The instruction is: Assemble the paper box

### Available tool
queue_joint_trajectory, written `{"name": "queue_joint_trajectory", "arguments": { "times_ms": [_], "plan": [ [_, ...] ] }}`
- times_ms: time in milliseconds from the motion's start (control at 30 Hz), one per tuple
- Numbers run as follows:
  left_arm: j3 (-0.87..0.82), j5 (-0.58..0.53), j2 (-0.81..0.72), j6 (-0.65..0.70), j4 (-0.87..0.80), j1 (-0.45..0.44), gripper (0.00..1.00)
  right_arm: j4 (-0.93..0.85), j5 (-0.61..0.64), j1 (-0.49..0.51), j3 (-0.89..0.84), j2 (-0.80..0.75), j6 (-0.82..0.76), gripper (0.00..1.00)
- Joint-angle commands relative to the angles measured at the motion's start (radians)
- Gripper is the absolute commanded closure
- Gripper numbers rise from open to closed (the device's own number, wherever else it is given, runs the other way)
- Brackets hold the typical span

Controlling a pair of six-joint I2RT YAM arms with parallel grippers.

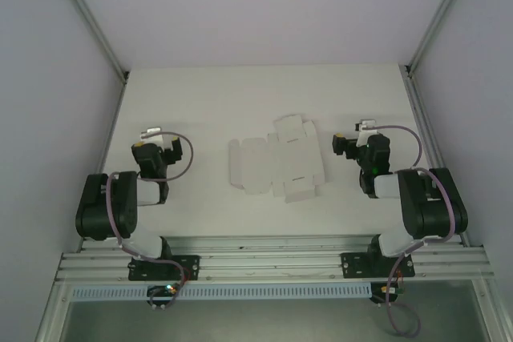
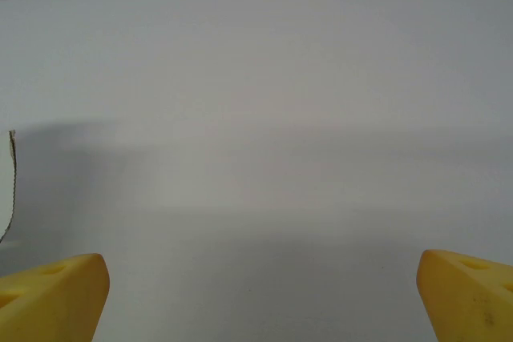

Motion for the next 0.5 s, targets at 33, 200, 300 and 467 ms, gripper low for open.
{"name": "queue_joint_trajectory", "arguments": {
  "times_ms": [33, 200, 300, 467],
  "plan": [
    [0.015, -0.002, -0.002, 0.011, -0.001, -0.005, 0.0, 0.02, -0.01, 0.008, 0.011, -0.002, 0.004, 0.0],
    [0.019, -0.001, -0.001, 0.014, -0.004, -0.007, 0.0, 0.02, -0.01, 0.007, 0.012, -0.003, 0.004, 0.0],
    [0.019, 0.001, -0.001, 0.014, -0.006, -0.006, 0.0, 0.014, -0.013, 0.005, 0.014, -0.001, 0.007, 0.0],
    [0.027, 0.053, -0.002, 0.026, -0.024, -0.003, 0.0, 0.016, -0.015, 0.005, 0.013, -0.003, 0.007, 0.01]
  ]
}}
